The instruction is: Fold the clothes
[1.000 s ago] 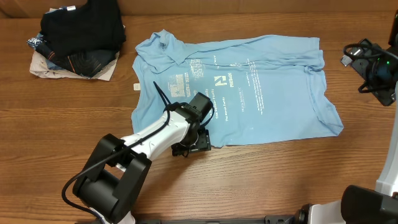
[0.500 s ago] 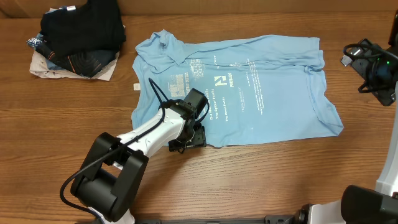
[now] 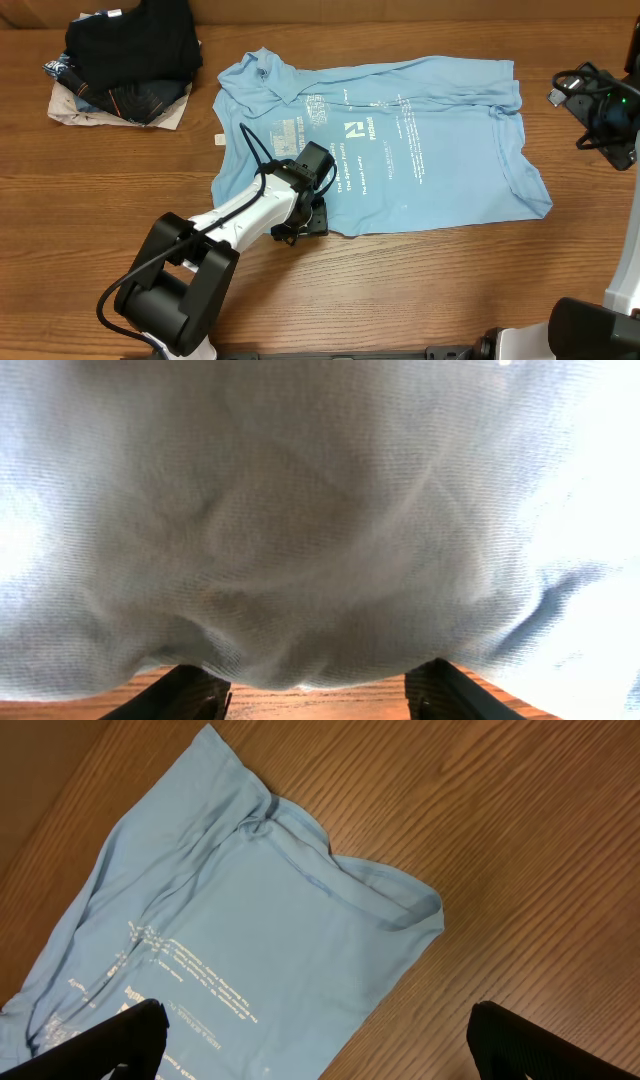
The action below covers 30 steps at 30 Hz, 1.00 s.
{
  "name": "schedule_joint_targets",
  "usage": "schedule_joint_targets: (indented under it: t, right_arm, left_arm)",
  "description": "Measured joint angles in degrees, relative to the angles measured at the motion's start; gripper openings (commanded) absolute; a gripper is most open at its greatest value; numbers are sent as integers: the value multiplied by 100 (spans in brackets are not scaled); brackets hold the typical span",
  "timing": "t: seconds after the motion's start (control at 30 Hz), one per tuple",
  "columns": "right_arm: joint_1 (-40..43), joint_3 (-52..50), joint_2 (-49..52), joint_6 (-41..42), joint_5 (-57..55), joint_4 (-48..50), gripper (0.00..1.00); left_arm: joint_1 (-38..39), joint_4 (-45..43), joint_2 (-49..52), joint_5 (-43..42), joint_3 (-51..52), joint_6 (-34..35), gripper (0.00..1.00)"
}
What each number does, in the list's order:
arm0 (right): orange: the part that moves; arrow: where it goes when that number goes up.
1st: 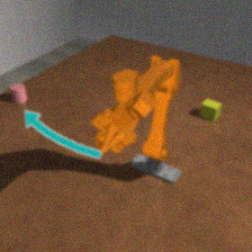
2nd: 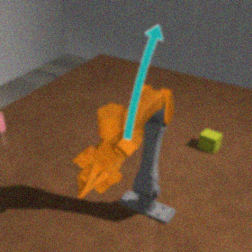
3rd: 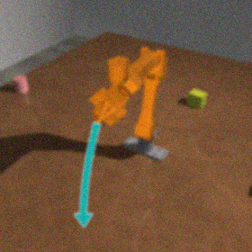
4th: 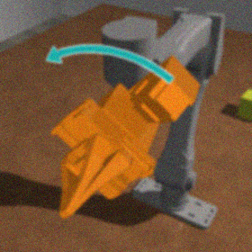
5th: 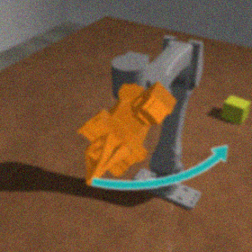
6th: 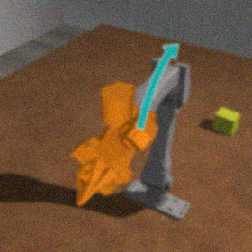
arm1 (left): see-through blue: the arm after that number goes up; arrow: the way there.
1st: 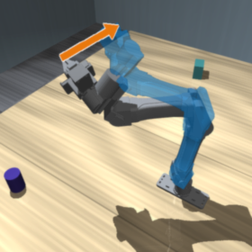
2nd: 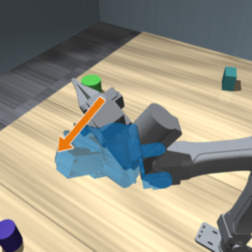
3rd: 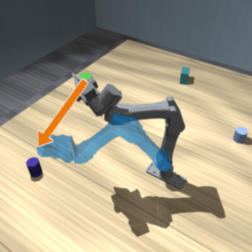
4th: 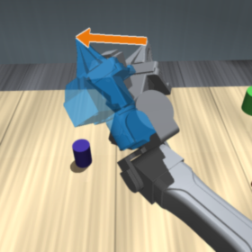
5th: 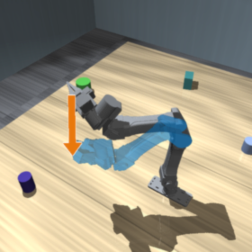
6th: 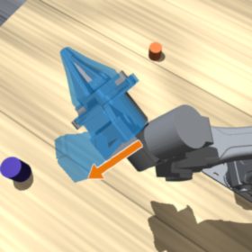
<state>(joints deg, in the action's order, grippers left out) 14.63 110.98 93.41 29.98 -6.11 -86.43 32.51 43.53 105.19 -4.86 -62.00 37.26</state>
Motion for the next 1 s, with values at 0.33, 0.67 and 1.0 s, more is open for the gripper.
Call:
schedule_joint_targets:
  t: [0.33, 0.67, 1.0]
  right_arm:
    - [0, 0, 0, 0, -4, 0, 100]
    - [0, 0, 0, -2, -4, 2, 100]
    - [0, 0, 0, 2, -2, -2, 100]
  left_arm:
    - [0, -31, 22, 59, -4, -83, 33]
    - [0, 55, 48, 35, -22, -129, 16]
    - [0, 278, 59, 37, -42, -138, 20]
